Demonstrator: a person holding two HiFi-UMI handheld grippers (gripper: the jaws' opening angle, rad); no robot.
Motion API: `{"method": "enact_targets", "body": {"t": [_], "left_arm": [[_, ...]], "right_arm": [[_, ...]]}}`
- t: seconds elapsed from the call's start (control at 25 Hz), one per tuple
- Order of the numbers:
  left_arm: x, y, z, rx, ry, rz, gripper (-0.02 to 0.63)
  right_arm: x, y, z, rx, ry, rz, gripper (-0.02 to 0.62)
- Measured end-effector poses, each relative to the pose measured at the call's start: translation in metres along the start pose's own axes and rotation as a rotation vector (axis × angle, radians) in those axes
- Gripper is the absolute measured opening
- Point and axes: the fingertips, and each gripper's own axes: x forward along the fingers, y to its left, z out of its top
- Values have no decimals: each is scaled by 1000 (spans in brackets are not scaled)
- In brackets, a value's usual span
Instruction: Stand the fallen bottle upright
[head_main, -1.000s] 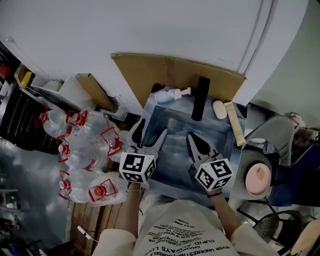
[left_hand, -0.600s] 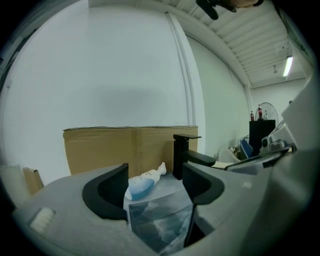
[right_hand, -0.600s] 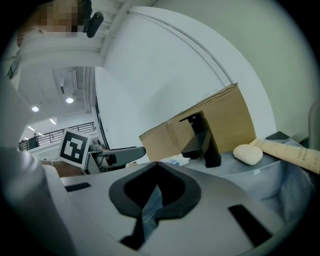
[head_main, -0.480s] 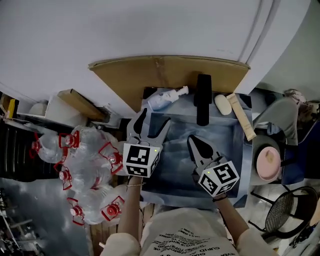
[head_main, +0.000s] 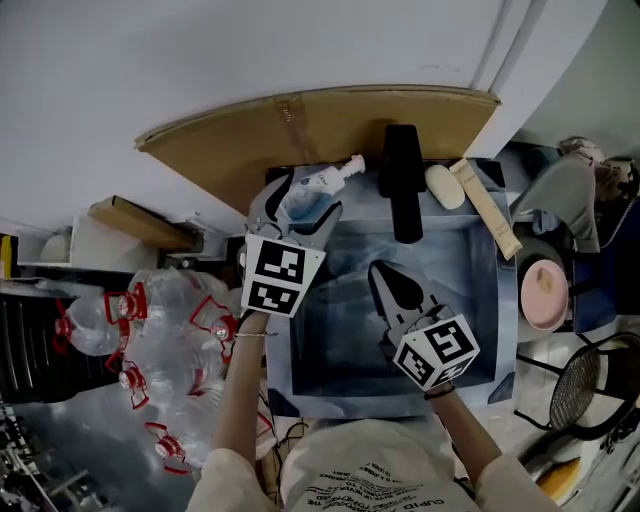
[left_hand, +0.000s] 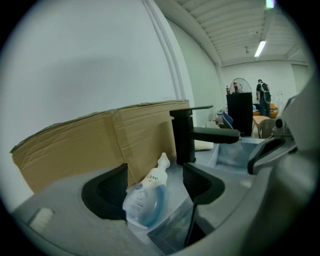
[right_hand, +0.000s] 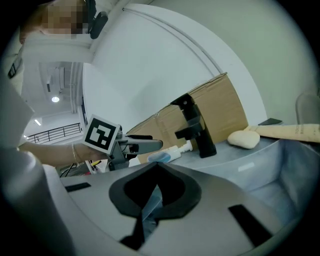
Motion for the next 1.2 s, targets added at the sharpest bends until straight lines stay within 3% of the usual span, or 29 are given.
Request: {"method": "enact_targets", "body": {"t": [0.28,0.56,1.2], "left_arm": [[47,-8,-10,157,136,-183,339],[73,-12,-30,208,278,-311,341],[93,-18,-53,240,430,-427,339]], "right_arm": [[0,-7,-15,29,12,-27,5],[-3,-16,-19,51,14,-46,5],[-3,-24,-32,86,39,-52,5]]}}
